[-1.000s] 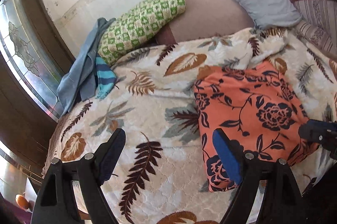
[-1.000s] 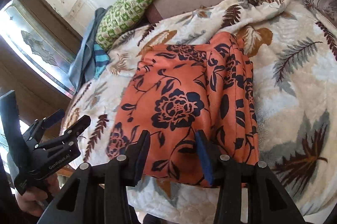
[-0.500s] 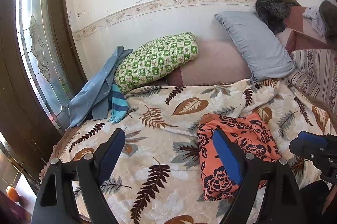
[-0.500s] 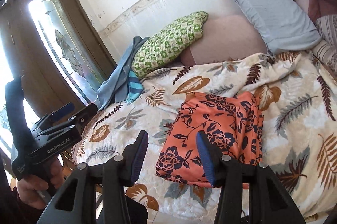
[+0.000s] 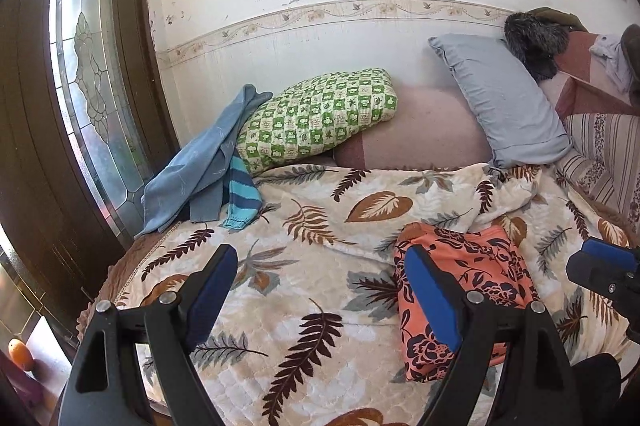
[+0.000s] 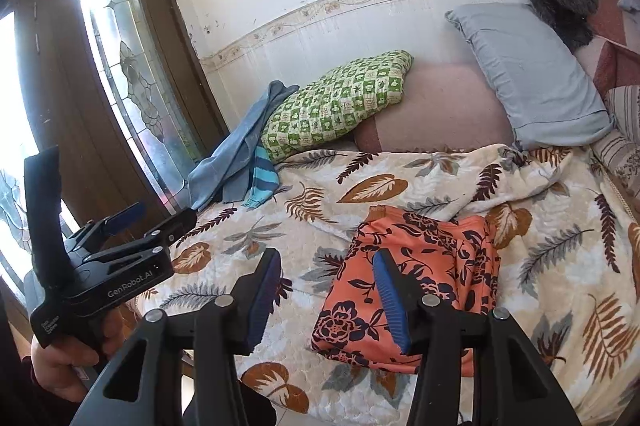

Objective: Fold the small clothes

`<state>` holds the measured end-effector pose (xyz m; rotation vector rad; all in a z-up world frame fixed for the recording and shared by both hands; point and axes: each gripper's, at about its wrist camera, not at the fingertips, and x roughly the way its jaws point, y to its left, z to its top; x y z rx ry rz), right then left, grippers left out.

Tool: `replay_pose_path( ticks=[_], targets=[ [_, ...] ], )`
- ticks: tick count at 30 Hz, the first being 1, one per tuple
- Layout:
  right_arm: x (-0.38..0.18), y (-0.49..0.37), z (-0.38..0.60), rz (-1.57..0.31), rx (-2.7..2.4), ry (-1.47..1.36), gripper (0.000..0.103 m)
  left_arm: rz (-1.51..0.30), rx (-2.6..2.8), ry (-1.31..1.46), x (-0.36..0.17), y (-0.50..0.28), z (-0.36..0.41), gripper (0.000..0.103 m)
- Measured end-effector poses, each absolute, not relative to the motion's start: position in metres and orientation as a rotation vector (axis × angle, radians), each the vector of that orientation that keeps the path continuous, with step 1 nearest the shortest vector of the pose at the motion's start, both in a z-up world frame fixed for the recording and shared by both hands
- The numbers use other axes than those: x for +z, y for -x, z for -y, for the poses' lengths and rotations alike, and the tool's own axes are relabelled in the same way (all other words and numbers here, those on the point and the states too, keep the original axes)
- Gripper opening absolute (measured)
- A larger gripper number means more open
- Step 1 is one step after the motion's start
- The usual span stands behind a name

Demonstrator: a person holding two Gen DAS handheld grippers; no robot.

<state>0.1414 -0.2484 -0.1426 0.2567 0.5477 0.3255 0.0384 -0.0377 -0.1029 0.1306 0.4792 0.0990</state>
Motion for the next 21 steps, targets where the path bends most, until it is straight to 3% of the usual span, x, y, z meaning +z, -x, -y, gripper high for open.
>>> replay_pose_path(
  ticks=[21],
  targets=[
    [-0.148,-0.150,0.224,-0.584,0.352,-0.211,0.052,-0.505,0.146,-0.118,-0.111,-0.042,0.017,0.086]
  ],
)
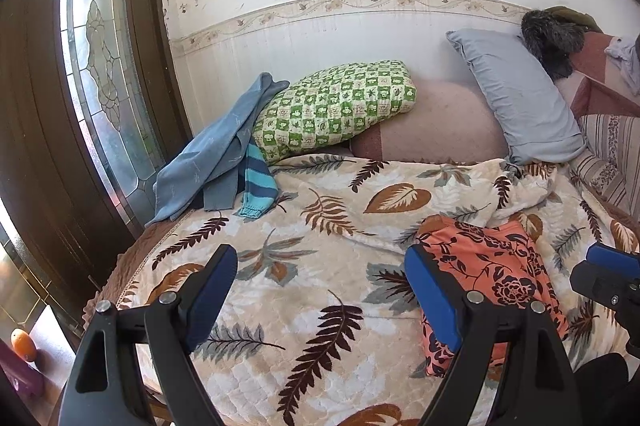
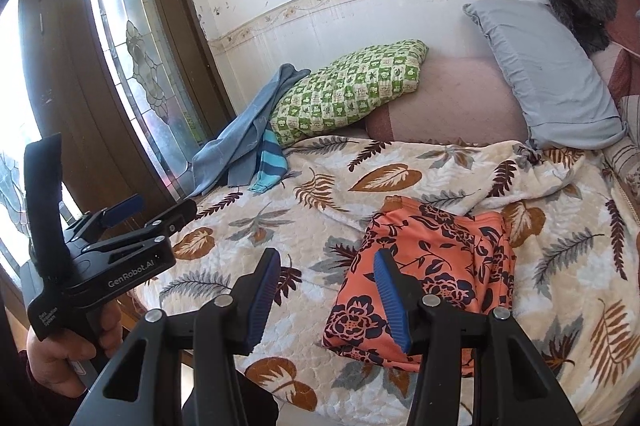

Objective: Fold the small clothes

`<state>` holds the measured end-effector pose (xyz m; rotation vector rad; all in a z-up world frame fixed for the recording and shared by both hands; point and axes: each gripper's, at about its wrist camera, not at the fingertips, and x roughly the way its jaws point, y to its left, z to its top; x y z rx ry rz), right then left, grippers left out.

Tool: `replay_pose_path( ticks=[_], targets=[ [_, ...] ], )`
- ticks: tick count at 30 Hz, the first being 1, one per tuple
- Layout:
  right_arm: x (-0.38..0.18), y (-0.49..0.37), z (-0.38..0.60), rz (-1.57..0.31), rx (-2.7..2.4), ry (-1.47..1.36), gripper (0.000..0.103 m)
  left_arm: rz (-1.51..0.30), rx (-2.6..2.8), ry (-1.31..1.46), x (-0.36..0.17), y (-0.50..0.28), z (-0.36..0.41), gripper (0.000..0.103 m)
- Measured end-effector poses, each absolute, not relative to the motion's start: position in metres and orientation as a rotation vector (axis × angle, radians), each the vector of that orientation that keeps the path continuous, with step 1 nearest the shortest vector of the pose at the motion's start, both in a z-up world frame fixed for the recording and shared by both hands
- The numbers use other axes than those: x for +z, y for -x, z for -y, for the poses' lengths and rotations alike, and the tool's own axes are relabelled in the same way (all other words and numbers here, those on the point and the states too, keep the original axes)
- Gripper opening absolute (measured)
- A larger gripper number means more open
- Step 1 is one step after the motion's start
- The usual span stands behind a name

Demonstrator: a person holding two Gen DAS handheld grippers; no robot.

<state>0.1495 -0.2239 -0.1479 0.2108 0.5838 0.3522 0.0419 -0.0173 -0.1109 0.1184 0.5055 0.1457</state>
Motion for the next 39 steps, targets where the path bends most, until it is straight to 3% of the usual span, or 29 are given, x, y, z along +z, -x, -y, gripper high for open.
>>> replay_pose_path(
  ticks=[39],
  targets=[
    [-0.162,-0.152,0.267,-0.589,0.242,-0.270,0.052,-0.551,0.182,-0.137,-0.124,-0.050,0.017,0.086]
  ],
)
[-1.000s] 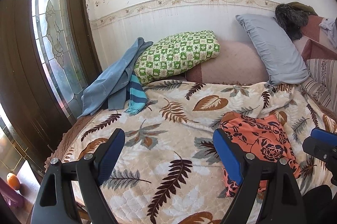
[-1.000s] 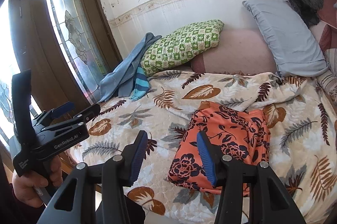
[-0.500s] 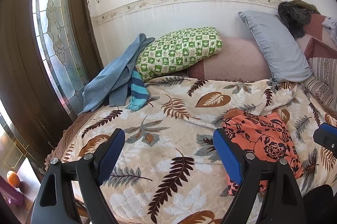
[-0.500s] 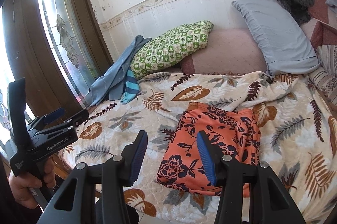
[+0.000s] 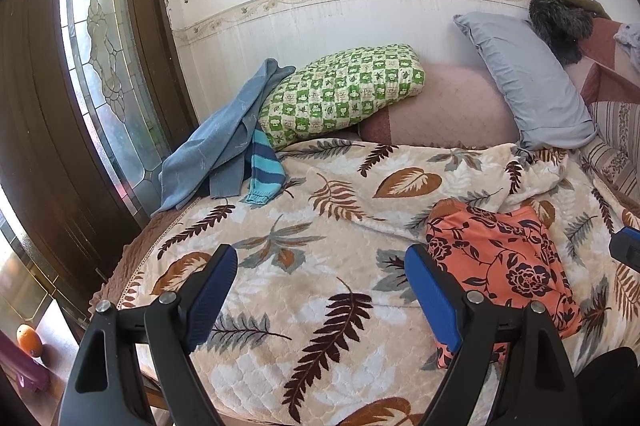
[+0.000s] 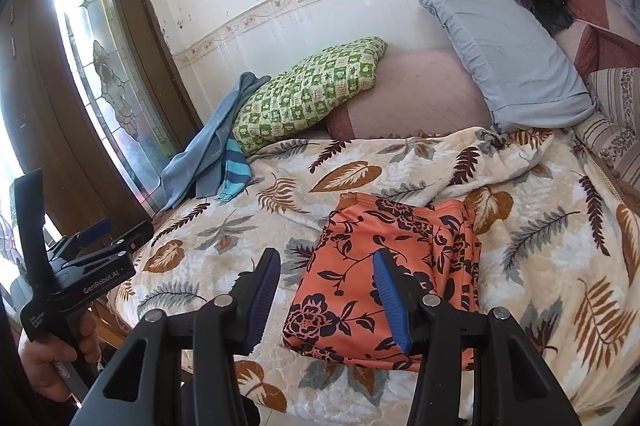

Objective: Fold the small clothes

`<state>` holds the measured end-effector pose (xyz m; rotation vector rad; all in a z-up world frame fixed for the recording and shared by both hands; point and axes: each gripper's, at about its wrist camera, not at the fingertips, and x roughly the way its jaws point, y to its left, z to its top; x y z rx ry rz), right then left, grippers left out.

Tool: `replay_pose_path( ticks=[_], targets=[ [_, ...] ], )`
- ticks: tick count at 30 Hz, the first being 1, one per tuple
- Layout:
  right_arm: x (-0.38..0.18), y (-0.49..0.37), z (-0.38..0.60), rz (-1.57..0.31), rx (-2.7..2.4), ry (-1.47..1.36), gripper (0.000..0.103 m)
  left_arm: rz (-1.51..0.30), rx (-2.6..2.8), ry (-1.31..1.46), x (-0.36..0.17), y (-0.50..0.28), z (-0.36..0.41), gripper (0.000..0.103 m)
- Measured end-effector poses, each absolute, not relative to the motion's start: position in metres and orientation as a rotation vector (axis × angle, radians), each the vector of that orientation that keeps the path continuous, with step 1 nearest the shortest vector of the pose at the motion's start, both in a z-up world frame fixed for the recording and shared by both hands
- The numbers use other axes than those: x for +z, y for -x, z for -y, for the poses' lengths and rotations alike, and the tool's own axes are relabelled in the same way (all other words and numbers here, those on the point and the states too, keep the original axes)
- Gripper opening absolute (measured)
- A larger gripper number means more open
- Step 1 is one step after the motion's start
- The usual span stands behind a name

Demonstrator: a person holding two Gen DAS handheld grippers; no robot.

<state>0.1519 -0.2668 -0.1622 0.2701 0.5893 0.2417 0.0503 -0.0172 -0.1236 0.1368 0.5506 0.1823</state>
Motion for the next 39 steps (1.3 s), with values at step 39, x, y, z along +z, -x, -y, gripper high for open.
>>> replay_pose_path(
  ticks=[39],
  targets=[
    [-0.161,-0.156,0.254,-0.607,0.253,-0.250,0.052,-0.553,0.190,-0.133,-0.124,-0.052,0.012,0.086]
  ],
)
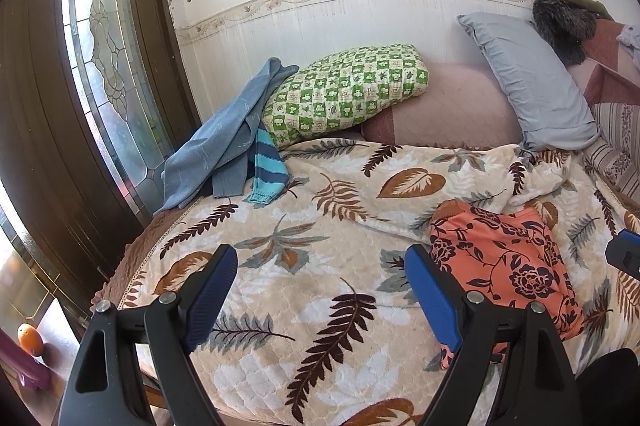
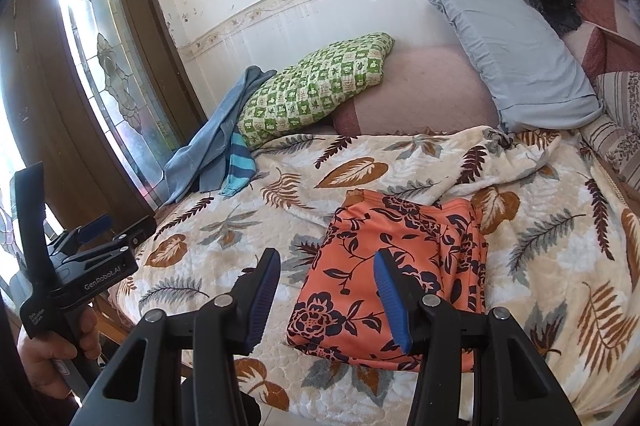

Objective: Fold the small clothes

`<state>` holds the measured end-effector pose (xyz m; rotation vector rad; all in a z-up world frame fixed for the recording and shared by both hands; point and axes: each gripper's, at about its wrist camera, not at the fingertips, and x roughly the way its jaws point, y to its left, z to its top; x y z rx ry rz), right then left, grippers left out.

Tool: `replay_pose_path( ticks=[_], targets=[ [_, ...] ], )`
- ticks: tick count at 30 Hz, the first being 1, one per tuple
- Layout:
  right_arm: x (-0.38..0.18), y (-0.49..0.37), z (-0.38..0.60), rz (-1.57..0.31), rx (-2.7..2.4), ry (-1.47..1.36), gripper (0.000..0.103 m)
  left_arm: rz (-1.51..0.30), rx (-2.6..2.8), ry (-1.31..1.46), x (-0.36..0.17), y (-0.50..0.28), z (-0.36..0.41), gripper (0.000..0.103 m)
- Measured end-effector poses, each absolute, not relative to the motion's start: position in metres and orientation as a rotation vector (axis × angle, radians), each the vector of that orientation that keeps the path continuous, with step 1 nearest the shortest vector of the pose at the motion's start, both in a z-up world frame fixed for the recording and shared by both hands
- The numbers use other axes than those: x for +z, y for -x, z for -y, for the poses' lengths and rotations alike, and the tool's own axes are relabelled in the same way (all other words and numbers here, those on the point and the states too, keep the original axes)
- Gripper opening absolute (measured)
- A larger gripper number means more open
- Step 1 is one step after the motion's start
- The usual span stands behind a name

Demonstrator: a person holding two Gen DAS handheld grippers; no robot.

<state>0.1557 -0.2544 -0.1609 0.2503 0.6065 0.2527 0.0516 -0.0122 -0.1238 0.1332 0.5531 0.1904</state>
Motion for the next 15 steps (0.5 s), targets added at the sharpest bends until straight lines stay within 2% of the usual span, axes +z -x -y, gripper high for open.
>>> replay_pose_path(
  ticks=[15],
  targets=[
    [-0.1601,-0.1560,0.2529,-0.608,0.258,-0.252,0.052,-0.553,0.191,-0.133,-0.1229,-0.0515,0.0123,0.086]
  ],
)
